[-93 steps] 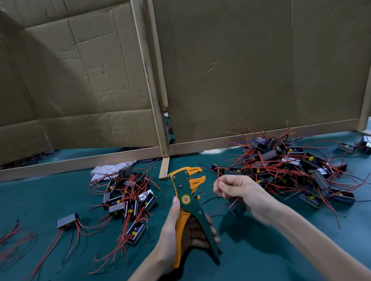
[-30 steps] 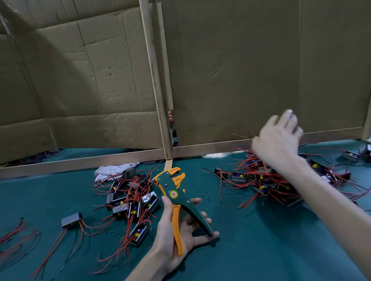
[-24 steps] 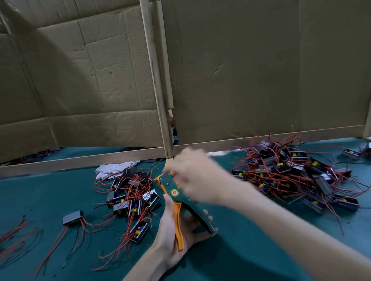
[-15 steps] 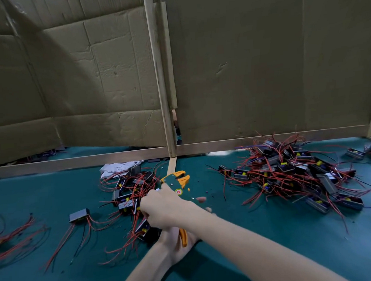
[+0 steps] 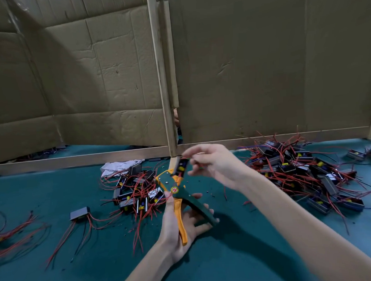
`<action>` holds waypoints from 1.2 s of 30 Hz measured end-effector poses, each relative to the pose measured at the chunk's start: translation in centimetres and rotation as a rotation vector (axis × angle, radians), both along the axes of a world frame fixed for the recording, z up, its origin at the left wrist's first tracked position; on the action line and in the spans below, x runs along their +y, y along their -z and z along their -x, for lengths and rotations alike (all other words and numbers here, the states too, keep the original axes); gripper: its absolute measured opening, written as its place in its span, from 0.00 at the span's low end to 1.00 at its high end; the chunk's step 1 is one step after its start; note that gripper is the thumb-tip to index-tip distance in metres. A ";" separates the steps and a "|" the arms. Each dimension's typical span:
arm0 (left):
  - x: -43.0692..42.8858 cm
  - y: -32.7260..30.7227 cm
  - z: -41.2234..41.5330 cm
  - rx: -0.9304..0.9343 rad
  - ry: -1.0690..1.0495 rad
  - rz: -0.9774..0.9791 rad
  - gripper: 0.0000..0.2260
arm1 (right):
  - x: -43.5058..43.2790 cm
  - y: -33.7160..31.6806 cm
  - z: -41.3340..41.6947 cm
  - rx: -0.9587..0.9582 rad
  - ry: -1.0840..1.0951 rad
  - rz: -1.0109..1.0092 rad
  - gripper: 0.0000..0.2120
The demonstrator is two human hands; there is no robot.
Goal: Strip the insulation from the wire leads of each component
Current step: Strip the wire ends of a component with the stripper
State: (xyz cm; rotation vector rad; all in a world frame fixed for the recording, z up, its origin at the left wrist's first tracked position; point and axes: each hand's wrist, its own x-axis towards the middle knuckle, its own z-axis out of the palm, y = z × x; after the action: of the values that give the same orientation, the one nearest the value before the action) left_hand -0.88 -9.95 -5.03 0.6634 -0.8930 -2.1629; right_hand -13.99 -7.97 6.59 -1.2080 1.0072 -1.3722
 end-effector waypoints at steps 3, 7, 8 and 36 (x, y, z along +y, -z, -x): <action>-0.3 0.3 -0.8 0.068 -0.110 0.057 0.37 | 1.2 2.1 3.9 -0.043 0.101 -0.098 0.11; -0.6 0.8 -0.5 0.099 -0.186 0.125 0.38 | 2.4 6.2 6.7 0.194 0.208 -0.285 0.09; -0.8 0.9 -0.7 0.123 -0.188 0.112 0.38 | 2.6 7.1 6.9 0.269 0.215 -0.318 0.09; 0.5 0.2 -0.6 0.031 -0.100 0.145 0.37 | 3.3 8.3 4.7 -0.383 0.316 -0.198 0.09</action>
State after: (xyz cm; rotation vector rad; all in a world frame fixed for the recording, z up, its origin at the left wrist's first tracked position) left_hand -0.25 -9.48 -5.20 0.5890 -0.9695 -1.9939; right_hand -18.71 -4.68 -1.67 -0.6233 1.0548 -1.6282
